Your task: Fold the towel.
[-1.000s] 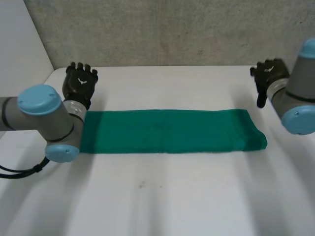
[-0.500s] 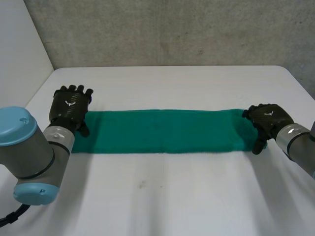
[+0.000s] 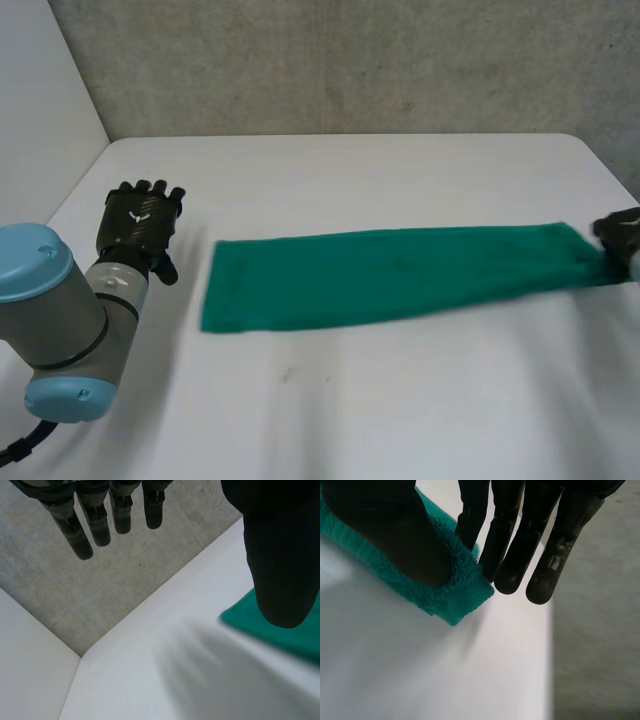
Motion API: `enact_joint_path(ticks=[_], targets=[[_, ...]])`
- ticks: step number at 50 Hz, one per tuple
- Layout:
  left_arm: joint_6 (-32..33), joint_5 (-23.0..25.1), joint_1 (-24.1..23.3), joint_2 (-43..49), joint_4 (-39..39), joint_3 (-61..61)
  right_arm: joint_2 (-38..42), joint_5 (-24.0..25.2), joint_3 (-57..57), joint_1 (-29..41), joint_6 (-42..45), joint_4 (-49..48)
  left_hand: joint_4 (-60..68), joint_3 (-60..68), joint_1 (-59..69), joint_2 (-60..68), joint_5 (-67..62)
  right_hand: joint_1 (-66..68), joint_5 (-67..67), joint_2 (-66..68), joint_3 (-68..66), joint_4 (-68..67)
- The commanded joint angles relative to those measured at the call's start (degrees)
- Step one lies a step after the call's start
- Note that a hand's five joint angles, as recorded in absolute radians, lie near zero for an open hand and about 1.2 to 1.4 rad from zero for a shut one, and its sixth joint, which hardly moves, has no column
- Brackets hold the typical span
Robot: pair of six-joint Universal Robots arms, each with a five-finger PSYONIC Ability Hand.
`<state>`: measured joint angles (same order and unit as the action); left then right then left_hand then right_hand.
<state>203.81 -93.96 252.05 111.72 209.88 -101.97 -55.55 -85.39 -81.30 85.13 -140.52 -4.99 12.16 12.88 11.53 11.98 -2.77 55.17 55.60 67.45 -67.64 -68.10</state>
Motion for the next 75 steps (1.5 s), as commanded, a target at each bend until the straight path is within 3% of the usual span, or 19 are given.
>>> enact_joint_path(ticks=[1, 7, 15, 20, 27, 28, 30, 31, 33, 38, 39, 43, 48, 52, 61, 69, 75], targets=[[-0.1, -0.1, 0.0, 0.0, 0.0, 0.0, -1.8, -2.4, 3.5, -3.2, 13.0, -0.2, -1.8, -2.5, -1.1, -1.6, 2.4, 24.8, 14.4, 12.6, -12.4, -11.9], [-0.1, -0.2, -0.4, -0.1, 0.0, -0.1, -5.1, 0.9, 7.7, 7.6, 10.7, -0.5, -1.8, -2.5, -1.1, -1.6, 2.4, 24.8, 14.4, 12.6, -12.4, -11.9], [-0.1, -0.3, -0.7, -0.3, 0.0, -0.3, -4.9, 11.6, 11.1, 26.6, 11.7, -1.1, -1.8, -2.5, -1.1, -1.6, 2.4, 24.8, 14.4, 12.6, -12.4, -11.9], [-0.1, -0.3, -0.7, -0.3, 0.0, -0.3, -0.5, 18.1, 11.1, 37.4, 14.3, -3.0, -1.8, -2.5, -1.1, -1.6, 2.4, 24.8, 14.4, 12.6, -12.4, -11.9], [-0.1, -0.3, -0.9, -0.4, -0.1, -0.7, 6.7, 19.5, 11.0, 44.5, 16.9, -3.4, -1.9, -2.7, -1.3, -1.8, 2.6, 24.8, 14.4, 12.6, -12.4, -11.9], [-0.1, -0.3, -1.2, -0.5, -0.1, -0.9, 8.2, 19.3, 10.8, 45.2, 18.2, -3.4, -1.9, -2.7, -1.3, -1.8, 2.6, 9.9, -0.5, -2.4, 2.6, 3.0], [-0.1, -0.3, -1.6, -0.9, -0.1, -1.0, 8.4, 18.9, 10.6, 45.0, 18.3, -3.4, -1.9, -2.7, -1.3, -1.8, 2.6, -10.2, -20.6, -22.4, 22.6, 23.1], [-0.1, -0.3, -1.7, -0.9, -0.1, -1.0, 8.2, 18.8, 10.4, 44.9, 17.9, -3.5, -1.9, -2.7, -1.3, -1.8, 2.6, -29.3, -39.7, -41.5, 41.7, 42.2], [-0.1, -0.3, -3.1, -1.3, -0.1, -0.4, 7.7, 18.7, 10.1, 44.8, 17.6, -4.0, -1.9, -2.7, -1.3, -1.8, 2.6, -45.2, -55.6, -57.4, 57.6, 58.1], [-0.3, -0.3, -7.9, -2.1, 0.0, 2.8, 2.1, 17.5, 9.0, 39.5, 12.9, -4.9, -1.6, -2.3, -1.0, -1.4, 2.2, -45.2, -55.6, -57.4, 57.6, 58.1], [-0.5, -0.3, -9.5, -2.1, 0.0, 4.1, -1.6, 16.4, 7.0, 35.5, 3.7, -4.9, -1.6, -2.3, -1.0, -1.4, 2.2, -45.2, -55.6, -57.4, 57.6, 58.1], [-0.5, -0.2, -13.7, -1.1, 0.1, 7.0, -4.7, 14.8, 3.2, 31.6, -13.1, -4.3, -1.6, -2.3, -1.0, -1.4, 2.2, -45.2, -55.6, -57.4, 57.6, 58.1], [-1.0, -0.3, -19.1, 3.2, 0.0, 12.0, -7.6, 15.2, -2.3, 27.5, -25.1, -0.5, -1.1, -1.8, -0.5, -0.9, 1.7, -45.2, -55.6, -57.4, 57.6, 58.1], [-1.1, -0.3, -22.7, 11.6, -1.1, 19.6, -8.8, 15.6, -8.1, 23.2, -25.4, 1.7, -0.8, -1.5, -0.1, -0.6, 1.4, -45.2, -55.6, -57.4, 57.6, 58.1], [-0.9, -0.2, -22.0, 21.4, -5.1, 26.8, -8.4, 15.3, -15.9, 19.8, -19.4, -2.9, -0.6, -1.3, 0.0, -0.4, 1.2, -36.4, -46.8, -48.6, 48.8, 49.3], [-0.8, -0.6, -17.6, 22.8, -7.9, 24.7, -7.8, 15.3, -17.2, 19.6, -18.6, -5.3, -0.8, -1.5, -0.1, -0.6, 1.4, -29.6, -40.0, -41.9, 42.1, 42.5], [-0.8, -0.9, -16.2, 22.4, -8.5, 22.0, -7.5, 15.0, -17.8, 18.5, -18.4, -7.5, -0.8, -1.5, -0.1, -0.6, 1.4, -16.8, -27.3, -29.1, 29.3, 29.8]])
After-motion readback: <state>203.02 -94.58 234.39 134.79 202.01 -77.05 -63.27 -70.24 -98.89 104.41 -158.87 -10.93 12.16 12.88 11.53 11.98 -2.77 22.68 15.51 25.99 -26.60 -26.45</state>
